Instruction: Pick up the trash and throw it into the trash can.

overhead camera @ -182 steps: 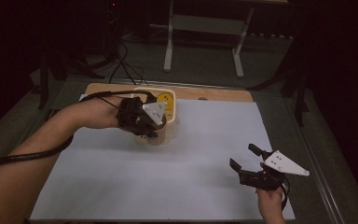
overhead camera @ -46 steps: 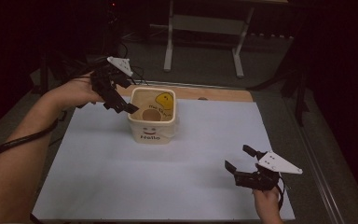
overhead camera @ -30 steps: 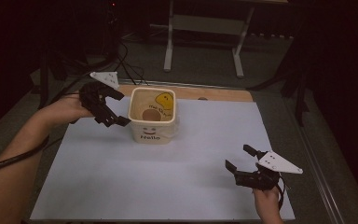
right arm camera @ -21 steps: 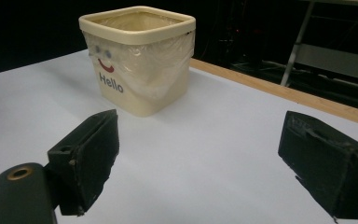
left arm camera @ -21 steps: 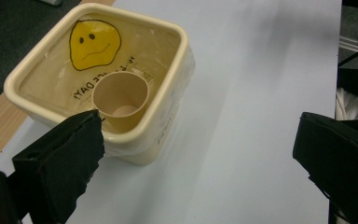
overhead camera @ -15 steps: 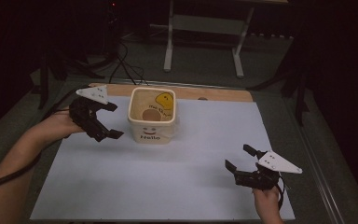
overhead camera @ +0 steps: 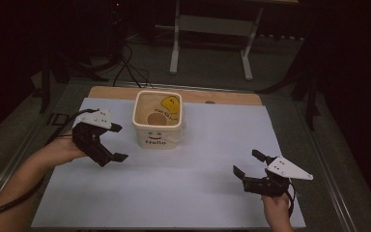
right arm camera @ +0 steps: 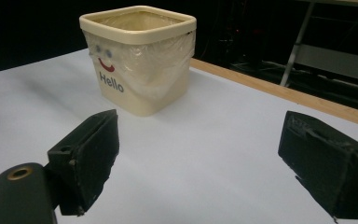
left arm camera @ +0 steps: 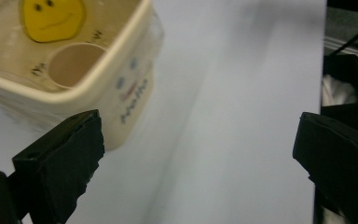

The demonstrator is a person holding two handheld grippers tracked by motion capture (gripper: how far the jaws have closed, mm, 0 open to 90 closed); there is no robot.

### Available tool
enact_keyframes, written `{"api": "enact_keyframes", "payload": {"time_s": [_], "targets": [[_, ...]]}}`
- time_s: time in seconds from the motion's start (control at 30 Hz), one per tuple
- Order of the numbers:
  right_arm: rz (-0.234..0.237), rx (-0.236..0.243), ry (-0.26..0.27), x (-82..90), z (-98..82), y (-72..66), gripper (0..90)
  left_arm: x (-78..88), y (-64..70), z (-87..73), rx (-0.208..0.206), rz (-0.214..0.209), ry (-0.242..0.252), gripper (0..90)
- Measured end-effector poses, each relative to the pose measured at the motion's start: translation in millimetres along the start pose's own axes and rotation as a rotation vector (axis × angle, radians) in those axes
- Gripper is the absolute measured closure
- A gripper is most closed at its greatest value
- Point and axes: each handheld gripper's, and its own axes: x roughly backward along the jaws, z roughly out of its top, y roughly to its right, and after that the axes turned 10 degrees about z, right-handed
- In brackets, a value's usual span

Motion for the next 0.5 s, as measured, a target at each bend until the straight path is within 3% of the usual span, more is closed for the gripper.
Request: {"api": "enact_keyframes", "payload": {"time_s": [0.1, 0.5], "targets": [[-0.002, -0.004, 0.002, 0.3, -0.3, 0.4, 12.2, -2.6, 7.6, -9.2, -0.011, 0.006, -0.01, 2.7], [0.001, 0.0, -0.001, -0.4, 0.1, -0.4, 12.2, -13.2, 28.4, -38.6, 0.045, -0.008, 0.04, 2.7]]}}
